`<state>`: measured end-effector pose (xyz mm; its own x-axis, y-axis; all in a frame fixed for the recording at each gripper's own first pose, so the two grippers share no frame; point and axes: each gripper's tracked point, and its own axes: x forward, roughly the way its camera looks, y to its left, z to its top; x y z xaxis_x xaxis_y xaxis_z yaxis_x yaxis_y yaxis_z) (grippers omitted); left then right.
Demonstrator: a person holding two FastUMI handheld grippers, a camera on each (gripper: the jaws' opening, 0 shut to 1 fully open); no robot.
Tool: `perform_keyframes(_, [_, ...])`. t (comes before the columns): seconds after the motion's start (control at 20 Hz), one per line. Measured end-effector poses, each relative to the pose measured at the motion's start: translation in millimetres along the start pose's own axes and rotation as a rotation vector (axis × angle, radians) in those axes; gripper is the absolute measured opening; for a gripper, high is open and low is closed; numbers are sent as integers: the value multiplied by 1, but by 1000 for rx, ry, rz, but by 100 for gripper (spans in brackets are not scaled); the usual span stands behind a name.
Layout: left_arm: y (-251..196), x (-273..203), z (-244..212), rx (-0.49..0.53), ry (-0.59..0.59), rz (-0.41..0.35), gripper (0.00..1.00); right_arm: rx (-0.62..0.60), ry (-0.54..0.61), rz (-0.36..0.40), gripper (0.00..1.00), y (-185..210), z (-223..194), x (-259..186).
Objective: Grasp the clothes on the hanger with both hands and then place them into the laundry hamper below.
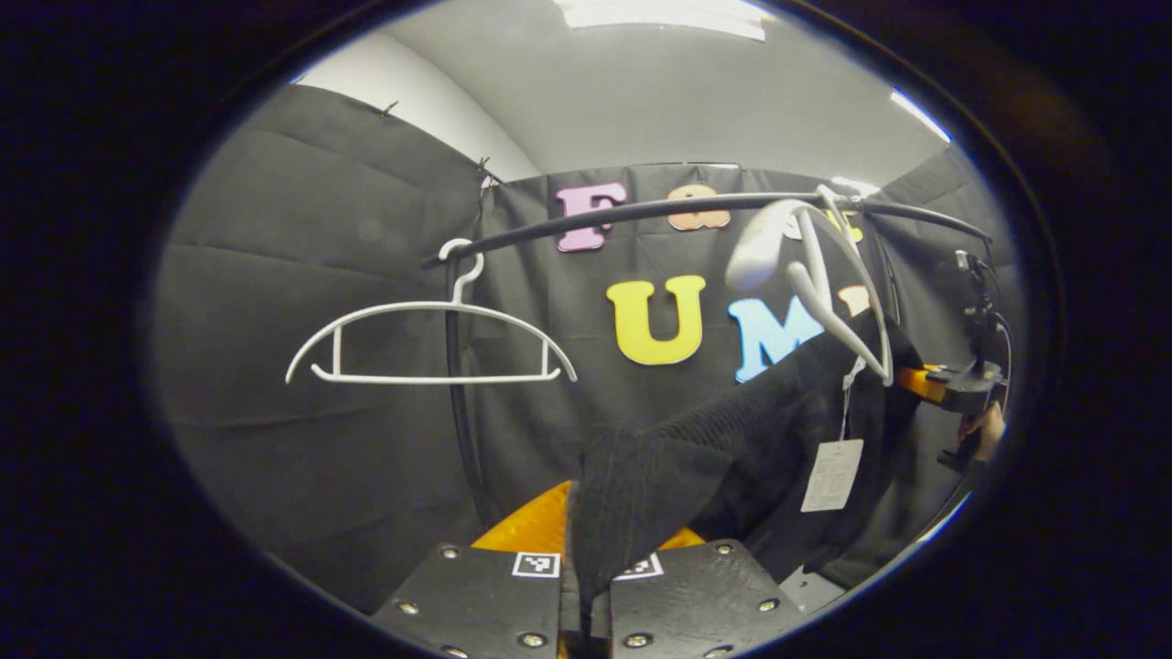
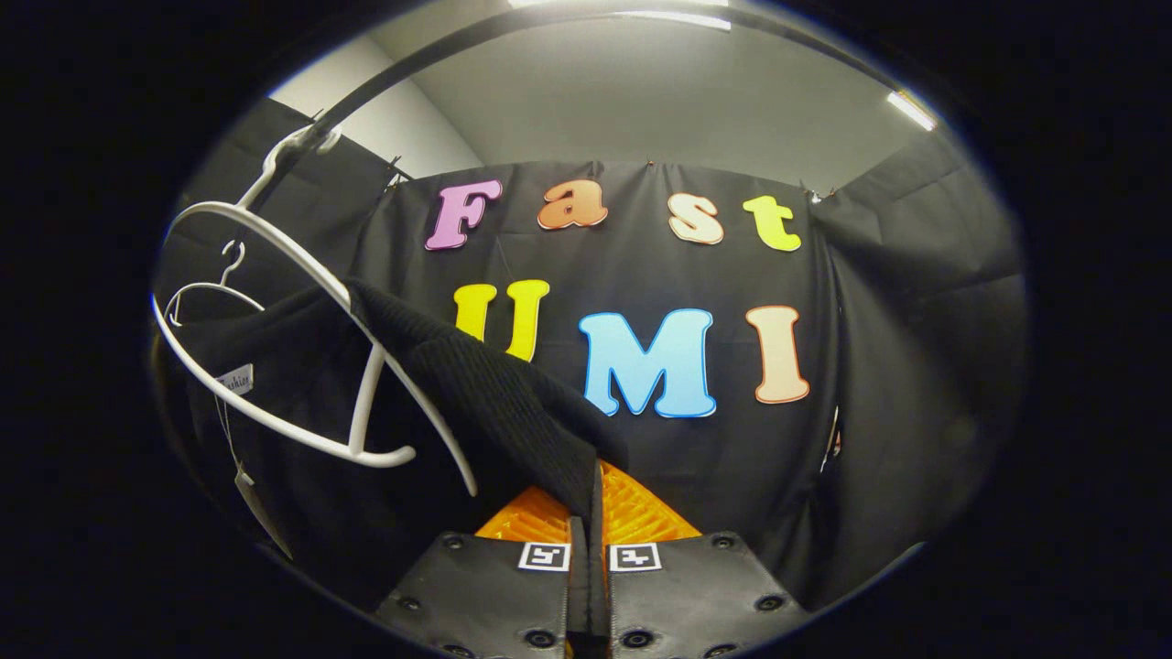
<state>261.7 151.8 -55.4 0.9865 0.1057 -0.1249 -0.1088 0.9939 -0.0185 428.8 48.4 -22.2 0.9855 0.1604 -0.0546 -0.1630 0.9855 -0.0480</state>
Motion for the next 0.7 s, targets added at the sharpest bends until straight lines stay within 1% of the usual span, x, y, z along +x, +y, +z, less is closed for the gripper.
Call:
perform_keyframes(0.05, [-3, -4, -8, 1, 10, -5, 5, -12, 11, 4, 0, 2, -4, -1])
perform_keyframes(0.2, [-6, -20, -34, 5, 51, -25, 5, -48, 47, 25, 1, 10, -25, -9])
perform_keyframes(0.35, [-12, -19, -56, 12, 91, -41, 5, -54, 70, 35, 2, 10, -37, -21])
perform_keyframes(0.45, [-21, -15, -67, 5, 110, -53, 5, -58, 92, 28, 2, 5, -47, -27])
perform_keyframes(0.55, [-33, -8, -76, -2, 126, -65, 5, -51, 144, 14, 2, -3, -67, -34])
perform_keyframes(0.7, [-54, 6, -85, 24, 144, -70, 5, -30, 187, -9, 2, -15, -85, -45])
